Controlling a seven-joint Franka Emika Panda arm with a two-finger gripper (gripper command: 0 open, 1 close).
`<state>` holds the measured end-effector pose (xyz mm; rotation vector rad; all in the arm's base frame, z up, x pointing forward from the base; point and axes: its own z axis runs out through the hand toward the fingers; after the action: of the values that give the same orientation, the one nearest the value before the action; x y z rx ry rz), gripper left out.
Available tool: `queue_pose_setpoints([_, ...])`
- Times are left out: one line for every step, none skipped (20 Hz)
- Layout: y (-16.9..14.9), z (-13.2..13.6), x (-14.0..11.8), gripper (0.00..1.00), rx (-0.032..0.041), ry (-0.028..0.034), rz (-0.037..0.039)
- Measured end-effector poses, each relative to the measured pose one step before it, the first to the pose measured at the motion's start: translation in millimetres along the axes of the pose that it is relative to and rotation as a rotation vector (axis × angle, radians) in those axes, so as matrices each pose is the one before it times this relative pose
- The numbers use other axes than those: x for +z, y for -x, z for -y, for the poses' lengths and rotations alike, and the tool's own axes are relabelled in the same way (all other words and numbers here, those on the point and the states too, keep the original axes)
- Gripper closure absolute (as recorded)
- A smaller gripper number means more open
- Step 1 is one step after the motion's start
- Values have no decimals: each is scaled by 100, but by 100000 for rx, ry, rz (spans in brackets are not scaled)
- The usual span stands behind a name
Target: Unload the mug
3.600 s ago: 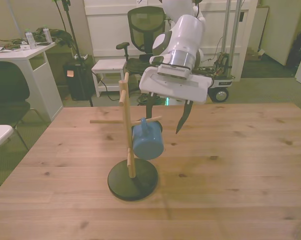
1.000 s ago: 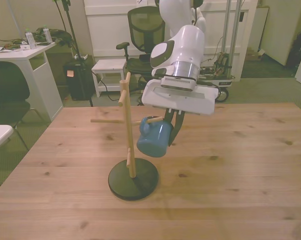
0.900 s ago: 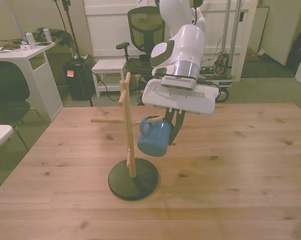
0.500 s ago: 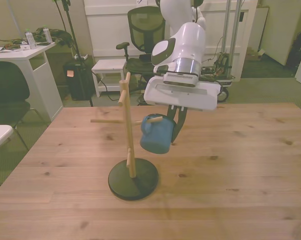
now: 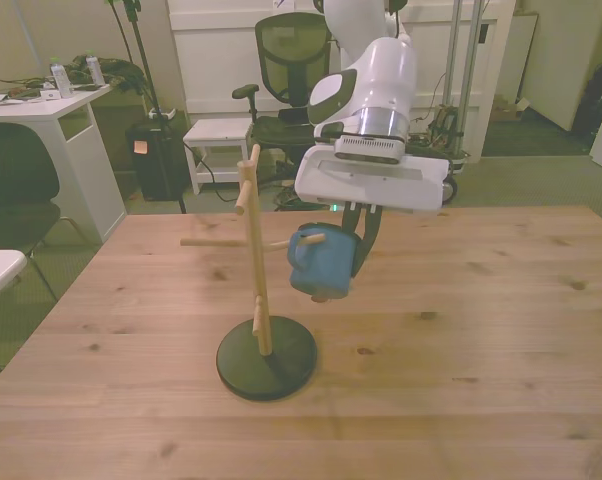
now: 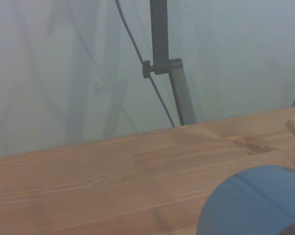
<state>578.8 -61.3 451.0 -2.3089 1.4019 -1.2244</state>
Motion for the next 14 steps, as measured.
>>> queue_pose_setpoints([134,132,-127,100,-50,-236,201])
queue_pose_setpoints([132,117,-140,100,-54,-226,197])
queue_pose_setpoints([145,103,-151,100,14,-206,204])
queue_pose_setpoints([148,91,-182,100,45,-200,193])
queue_pose_setpoints([153,97,-173,100,-89,-213,185])
queue_pose_setpoints([140,101,-156,100,-167,-220,146])
queue_pose_setpoints([149,146,-145,100,-160,-293,137])
queue_pose_setpoints([162,171,-108,100,-127,-313,192])
queue_pose_setpoints([181,187,-94,100,-160,-325,221])
queue_pose_setpoints([216,209,-93,100,-190,-348,255])
queue_pose_setpoints([223,220,-100,100,-198,-384,272])
queue_pose_setpoints([238,242,-105,100,-122,-410,325])
queue_pose_setpoints([279,257,-87,100,-23,-398,424])
queue_pose_setpoints([279,251,-81,100,-176,-399,410])
